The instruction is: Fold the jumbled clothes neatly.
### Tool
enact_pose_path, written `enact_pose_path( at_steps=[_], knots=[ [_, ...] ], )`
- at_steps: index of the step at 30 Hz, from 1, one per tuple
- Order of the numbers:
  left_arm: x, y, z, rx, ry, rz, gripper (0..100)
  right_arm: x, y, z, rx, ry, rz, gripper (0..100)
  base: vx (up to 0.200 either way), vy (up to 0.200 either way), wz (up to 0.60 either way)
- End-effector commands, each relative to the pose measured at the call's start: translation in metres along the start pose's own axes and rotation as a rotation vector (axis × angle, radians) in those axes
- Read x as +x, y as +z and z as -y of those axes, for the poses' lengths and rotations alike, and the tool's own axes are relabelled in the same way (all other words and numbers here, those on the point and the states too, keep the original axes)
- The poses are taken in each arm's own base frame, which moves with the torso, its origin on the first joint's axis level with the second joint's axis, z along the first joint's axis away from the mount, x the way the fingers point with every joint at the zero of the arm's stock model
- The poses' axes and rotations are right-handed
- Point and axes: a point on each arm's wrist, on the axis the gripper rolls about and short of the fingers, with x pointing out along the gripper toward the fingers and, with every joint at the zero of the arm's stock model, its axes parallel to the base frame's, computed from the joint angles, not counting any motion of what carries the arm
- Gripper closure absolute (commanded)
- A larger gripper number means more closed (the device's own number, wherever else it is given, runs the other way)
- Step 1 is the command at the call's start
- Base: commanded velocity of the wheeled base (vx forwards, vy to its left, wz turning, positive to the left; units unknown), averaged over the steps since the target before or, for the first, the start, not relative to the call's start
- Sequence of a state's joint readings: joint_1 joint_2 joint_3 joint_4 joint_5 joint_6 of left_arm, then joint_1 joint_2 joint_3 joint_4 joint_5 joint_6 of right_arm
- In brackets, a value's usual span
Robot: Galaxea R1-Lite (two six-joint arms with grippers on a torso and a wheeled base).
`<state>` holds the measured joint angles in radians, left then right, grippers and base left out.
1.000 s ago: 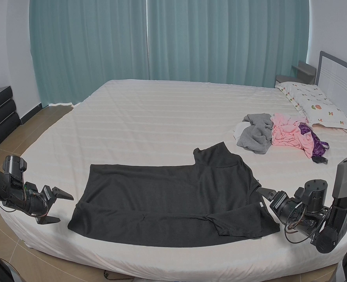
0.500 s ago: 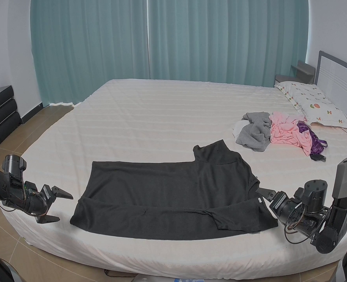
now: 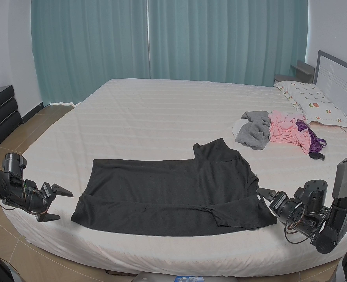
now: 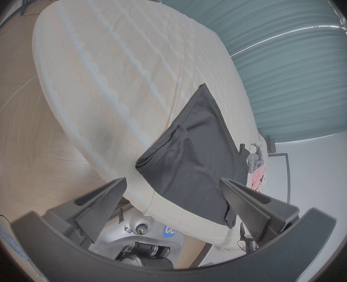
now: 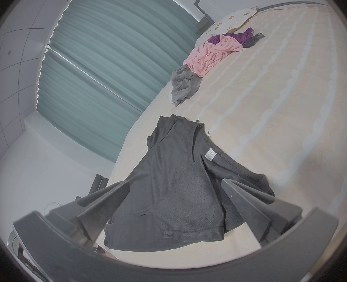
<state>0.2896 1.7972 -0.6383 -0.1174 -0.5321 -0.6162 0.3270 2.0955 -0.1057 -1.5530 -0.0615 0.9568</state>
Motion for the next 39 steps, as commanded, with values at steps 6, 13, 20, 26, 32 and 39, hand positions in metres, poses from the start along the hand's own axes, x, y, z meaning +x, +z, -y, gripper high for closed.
enact_pose_path(
  at_steps=[6, 13, 20, 26, 32, 39],
  knots=[
    [-0.002, -0.002, 0.0, 0.001, -0.003, -0.002, 0, 0.0, 0.0, -0.001, 0.0, 0.011, 0.005, 0, 0.1, 0.0, 0.0],
    [-0.003, -0.005, 0.003, 0.034, -0.014, -0.005, 0, 0.0, 0.0, -0.001, -0.002, 0.01, 0.004, 0, 0.0, 0.0, 0.0],
    [-0.002, 0.003, 0.013, 0.087, -0.026, 0.021, 0, 0.0, 0.0, -0.001, -0.002, 0.012, 0.003, 0, 0.0, 0.0, 0.0],
    [0.007, 0.018, 0.037, 0.155, -0.052, 0.051, 0, 0.0, -0.001, -0.001, -0.002, 0.011, 0.001, 0, 0.0, 0.0, 0.0],
    [0.034, 0.037, 0.052, 0.192, -0.07, 0.033, 0, 0.001, -0.001, -0.001, -0.003, 0.012, -0.002, 0, 0.0, 0.0, 0.0],
    [0.08, 0.066, 0.071, 0.237, -0.095, 0.024, 0, 0.001, -0.002, 0.0, -0.004, 0.022, -0.029, 0, 0.0, 0.0, 0.0]
  ],
)
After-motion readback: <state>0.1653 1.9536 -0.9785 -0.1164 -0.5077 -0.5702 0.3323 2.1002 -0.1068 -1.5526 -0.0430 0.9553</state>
